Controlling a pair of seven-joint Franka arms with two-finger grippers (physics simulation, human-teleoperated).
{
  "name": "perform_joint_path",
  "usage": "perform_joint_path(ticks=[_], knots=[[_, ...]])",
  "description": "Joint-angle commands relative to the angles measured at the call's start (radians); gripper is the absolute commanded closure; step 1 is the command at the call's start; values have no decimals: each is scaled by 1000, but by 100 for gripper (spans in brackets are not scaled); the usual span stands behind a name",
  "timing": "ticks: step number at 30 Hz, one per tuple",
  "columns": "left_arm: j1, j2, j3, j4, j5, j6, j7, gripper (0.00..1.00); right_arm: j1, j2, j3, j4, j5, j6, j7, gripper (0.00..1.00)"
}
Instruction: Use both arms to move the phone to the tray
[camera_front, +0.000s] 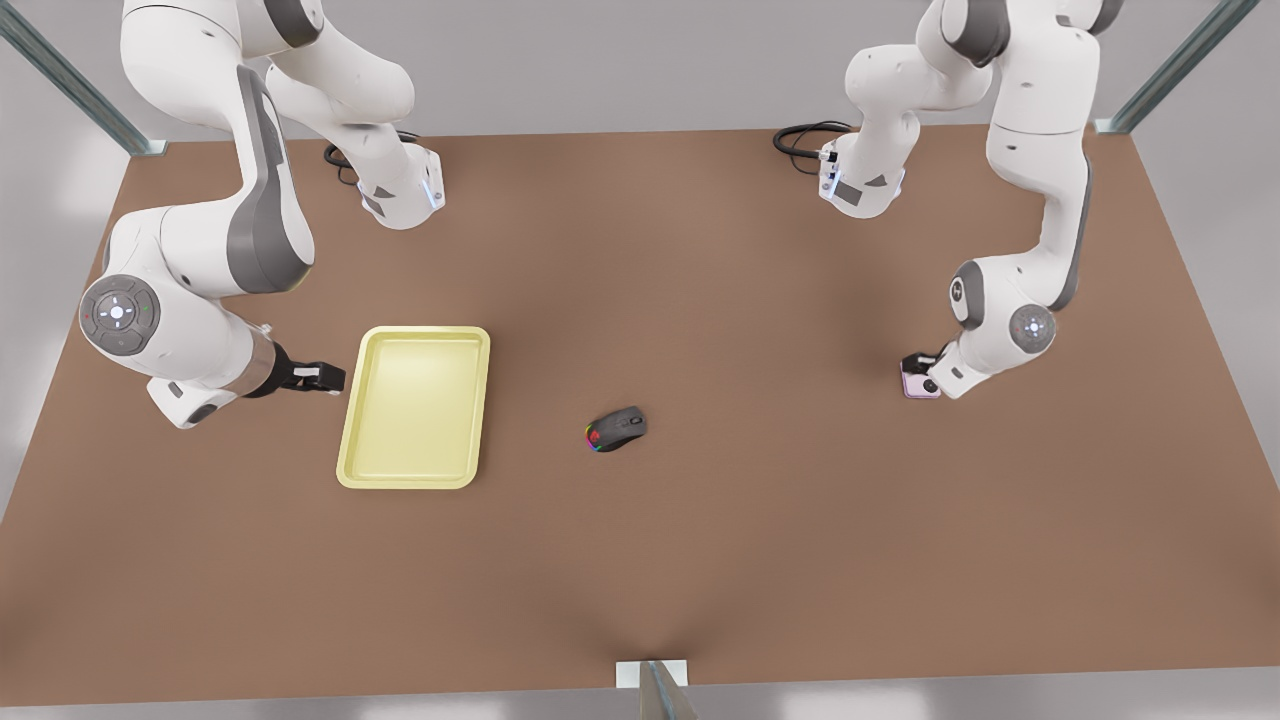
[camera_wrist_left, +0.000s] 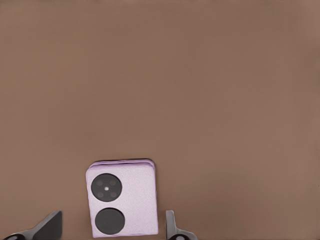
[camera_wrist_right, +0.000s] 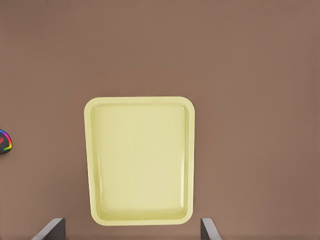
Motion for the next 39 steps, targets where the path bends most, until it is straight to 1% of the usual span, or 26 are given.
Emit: perform_joint_path(ticks=[1,6,8,20,21,22,23,28,31,32,33,34,35,36,37,39], knots=[[-11,13,-2,0,0,75,47,0,0,-1,0,0,1,1,11,0],[-8,43,-1,3,-5,91,44,0,0,-1,0,0,0,1,11,0],[-8,57,1,3,-11,83,-81,0,0,-1,0,0,1,1,11,0],[0,103,1,3,-13,88,-82,0,0,0,0,0,0,1,11,0],[0,105,1,5,-13,88,-83,2,0,0,0,0,0,1,11,0],[0,105,1,5,-13,89,-88,27,0,-1,0,-1,0,1,9,0],[0,106,1,6,-13,89,-88,32,0,-1,0,-1,0,1,11,0],[0,105,1,10,-13,85,-109,30,0,-1,0,0,0,1,11,0],[-6,73,-1,13,-13,59,-181,30,0,0,0,0,1,1,11,0],[-42,46,-1,23,-16,14,-258,30,0,0,0,0,1,1,11,0],[-115,40,-2,33,-16,-6,-380,30,0,0,0,0,1,1,11,0],[-215,39,-2,60,-17,-41,-534,30,0,0,0,0,1,1,11,0],[-299,43,-7,129,-50,-141,-652,30,0,0,0,0,1,1,11,0],[-319,56,-81,215,-56,-237,-753,30,0,0,0,0,0,1,11,0],[-358,128,-134,344,-54,-303,-910,30,0,0,0,0,0,1,11,0],[-537,341,-134,739,-57,-507,-1166,29,0,3,0,0,0,1,11,0]])
